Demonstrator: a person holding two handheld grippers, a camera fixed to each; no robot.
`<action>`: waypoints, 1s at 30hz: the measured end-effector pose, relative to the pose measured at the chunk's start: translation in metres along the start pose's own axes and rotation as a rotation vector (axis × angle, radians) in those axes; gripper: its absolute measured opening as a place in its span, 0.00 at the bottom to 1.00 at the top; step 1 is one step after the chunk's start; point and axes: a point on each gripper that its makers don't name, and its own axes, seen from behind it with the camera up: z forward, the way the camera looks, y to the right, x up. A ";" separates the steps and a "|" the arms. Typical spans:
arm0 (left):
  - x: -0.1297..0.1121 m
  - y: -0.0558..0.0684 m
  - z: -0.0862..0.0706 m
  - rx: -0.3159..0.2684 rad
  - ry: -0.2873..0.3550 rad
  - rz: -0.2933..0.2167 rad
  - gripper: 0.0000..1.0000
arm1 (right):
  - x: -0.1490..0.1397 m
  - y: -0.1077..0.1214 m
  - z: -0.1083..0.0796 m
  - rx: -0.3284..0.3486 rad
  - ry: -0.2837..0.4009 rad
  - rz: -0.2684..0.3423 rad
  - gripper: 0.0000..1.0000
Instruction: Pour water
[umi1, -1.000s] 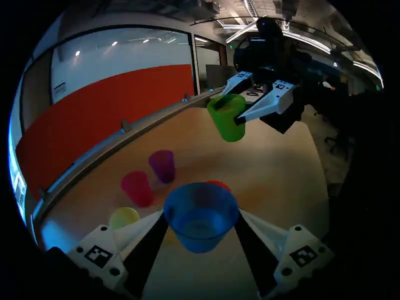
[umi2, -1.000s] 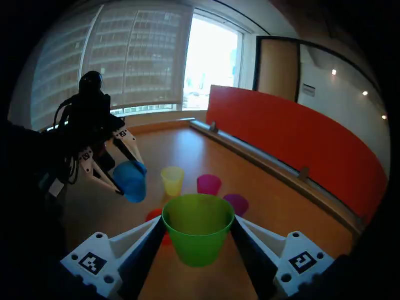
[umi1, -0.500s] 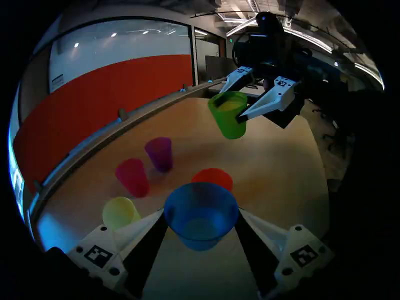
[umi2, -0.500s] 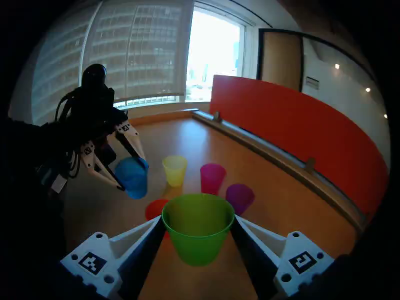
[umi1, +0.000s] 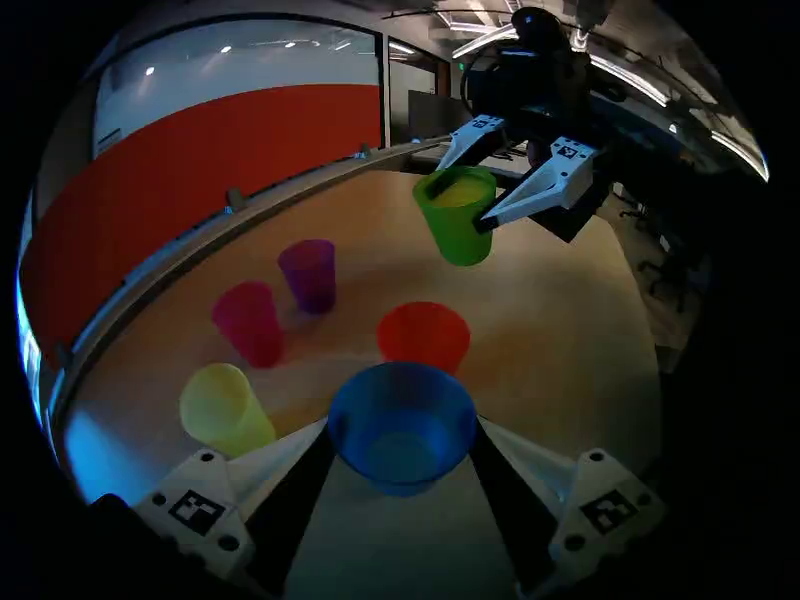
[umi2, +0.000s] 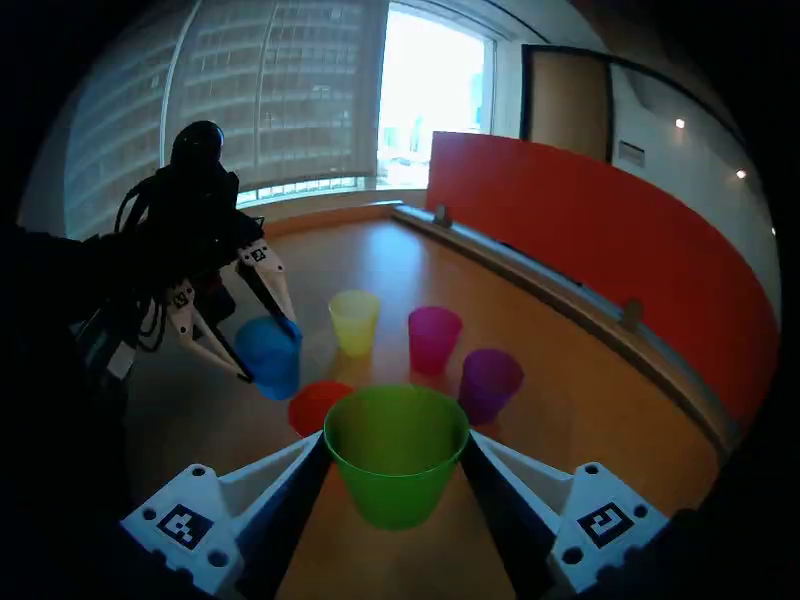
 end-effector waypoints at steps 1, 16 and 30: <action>-0.001 -0.001 0.001 -0.001 -0.003 -0.001 0.88 | -0.001 0.000 0.001 0.001 -0.003 0.000 0.91; -0.018 -0.007 0.017 -0.016 -0.041 -0.012 0.88 | -0.013 0.006 0.011 0.006 -0.019 0.011 0.91; -0.023 -0.007 0.024 -0.028 -0.038 -0.022 0.88 | -0.015 0.007 0.018 0.008 -0.025 0.013 0.91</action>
